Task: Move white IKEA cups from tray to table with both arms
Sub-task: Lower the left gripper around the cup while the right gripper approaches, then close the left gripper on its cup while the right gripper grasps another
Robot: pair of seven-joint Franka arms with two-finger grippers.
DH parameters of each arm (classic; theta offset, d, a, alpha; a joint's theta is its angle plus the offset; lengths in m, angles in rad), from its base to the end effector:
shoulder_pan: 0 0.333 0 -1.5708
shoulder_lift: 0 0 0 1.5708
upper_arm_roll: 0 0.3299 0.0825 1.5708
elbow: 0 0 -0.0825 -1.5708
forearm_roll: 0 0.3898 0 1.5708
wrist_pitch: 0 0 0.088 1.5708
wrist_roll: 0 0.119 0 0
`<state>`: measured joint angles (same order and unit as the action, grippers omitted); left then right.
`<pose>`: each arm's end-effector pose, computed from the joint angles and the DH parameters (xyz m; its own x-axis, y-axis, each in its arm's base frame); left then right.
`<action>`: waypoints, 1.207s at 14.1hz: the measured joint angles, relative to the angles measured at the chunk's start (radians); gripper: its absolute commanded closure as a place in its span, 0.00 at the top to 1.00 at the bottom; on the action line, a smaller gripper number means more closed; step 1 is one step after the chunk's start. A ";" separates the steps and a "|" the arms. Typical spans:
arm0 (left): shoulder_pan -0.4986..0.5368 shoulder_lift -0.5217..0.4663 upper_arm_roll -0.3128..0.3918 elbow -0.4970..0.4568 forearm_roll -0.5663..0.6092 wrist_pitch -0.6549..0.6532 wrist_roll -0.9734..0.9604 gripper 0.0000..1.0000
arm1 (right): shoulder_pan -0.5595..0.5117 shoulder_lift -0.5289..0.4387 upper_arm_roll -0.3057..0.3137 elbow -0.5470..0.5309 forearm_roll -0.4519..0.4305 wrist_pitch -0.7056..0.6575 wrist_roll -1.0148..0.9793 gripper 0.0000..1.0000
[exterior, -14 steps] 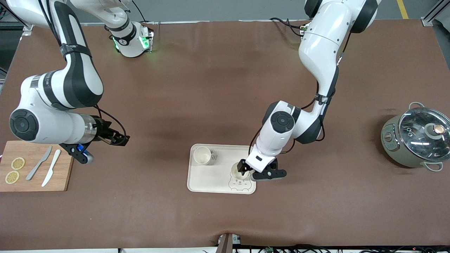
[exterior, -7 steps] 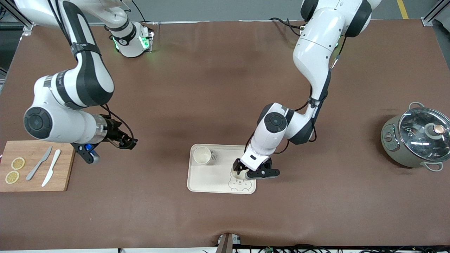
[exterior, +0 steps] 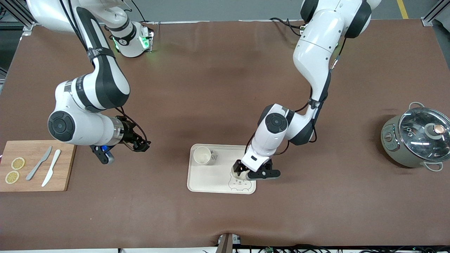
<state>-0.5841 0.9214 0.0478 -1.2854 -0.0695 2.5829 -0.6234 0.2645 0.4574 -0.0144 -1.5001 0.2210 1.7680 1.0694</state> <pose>0.6832 -0.4179 0.2238 0.9469 0.1418 0.2885 0.0755 -0.9704 0.2294 0.6499 0.1899 0.3906 0.6047 -0.7510 -0.2651 -0.7638 -0.6412 0.0742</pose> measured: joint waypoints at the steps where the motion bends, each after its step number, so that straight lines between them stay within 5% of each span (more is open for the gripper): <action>1: 0.000 0.002 0.000 0.000 0.000 0.002 0.000 1.00 | 0.004 0.004 0.000 0.000 0.001 0.016 0.013 1.00; 17: -0.001 0.010 0.001 -0.002 0.000 0.004 0.000 1.00 | 0.113 0.116 0.001 0.056 0.008 0.178 0.262 1.00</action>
<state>-0.5847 0.9309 0.0490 -1.2872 -0.0695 2.5871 -0.6234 0.3773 0.5733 -0.0134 -1.4436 0.2292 1.9462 1.3315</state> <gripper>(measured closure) 0.000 0.000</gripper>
